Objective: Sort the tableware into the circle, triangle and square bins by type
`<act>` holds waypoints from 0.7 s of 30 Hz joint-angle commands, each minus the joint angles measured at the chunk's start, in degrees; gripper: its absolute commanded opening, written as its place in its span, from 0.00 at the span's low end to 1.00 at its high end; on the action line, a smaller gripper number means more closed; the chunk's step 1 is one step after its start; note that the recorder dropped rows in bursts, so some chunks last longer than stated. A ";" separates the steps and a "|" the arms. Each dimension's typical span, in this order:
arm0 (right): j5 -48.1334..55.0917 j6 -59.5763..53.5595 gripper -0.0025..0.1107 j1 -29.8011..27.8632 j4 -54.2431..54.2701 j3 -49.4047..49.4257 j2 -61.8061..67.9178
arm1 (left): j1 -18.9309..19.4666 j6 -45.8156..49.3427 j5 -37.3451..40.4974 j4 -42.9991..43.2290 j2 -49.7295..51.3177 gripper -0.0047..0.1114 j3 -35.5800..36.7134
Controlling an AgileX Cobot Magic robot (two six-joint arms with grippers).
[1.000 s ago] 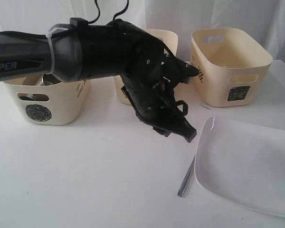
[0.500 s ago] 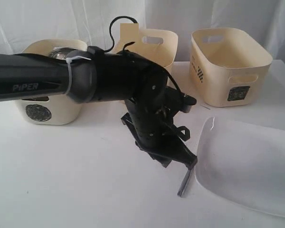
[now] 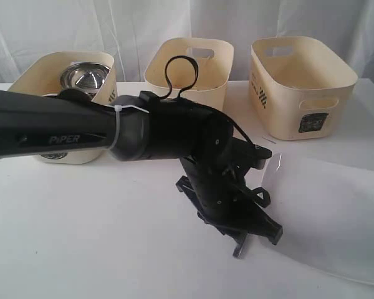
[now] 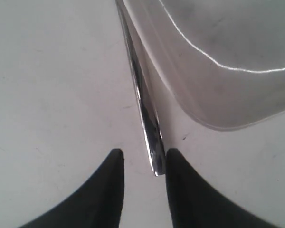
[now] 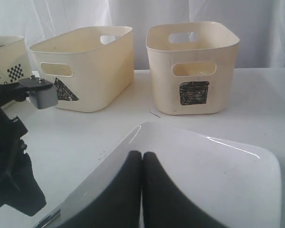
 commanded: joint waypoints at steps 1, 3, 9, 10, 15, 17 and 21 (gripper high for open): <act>-0.51 -0.16 0.02 -0.37 0.07 0.12 -0.36 | -0.67 -0.55 0.58 -1.18 0.11 0.36 0.34; -0.51 -0.16 0.02 -0.37 0.07 0.12 -0.36 | -0.67 -0.55 0.58 -1.31 0.11 0.41 0.34; -0.51 -0.16 0.02 -0.37 0.07 0.12 -0.36 | -0.67 -0.55 0.37 -1.74 0.61 0.53 0.34; -0.51 -0.16 0.02 -0.37 0.07 0.12 -0.36 | -0.67 -0.55 0.37 -1.74 0.62 0.53 0.34; -0.51 -0.16 0.02 -0.37 0.07 0.12 -0.36 | -1.03 -0.55 0.10 -1.74 0.97 0.53 0.34; -0.51 -0.16 0.02 -0.37 0.07 0.12 -0.36 | -1.13 -0.55 -0.51 -1.74 0.97 0.53 0.34; -0.51 -0.16 0.02 -0.37 0.07 0.12 -0.36 | -1.27 -0.55 -0.89 -1.87 1.75 0.53 0.34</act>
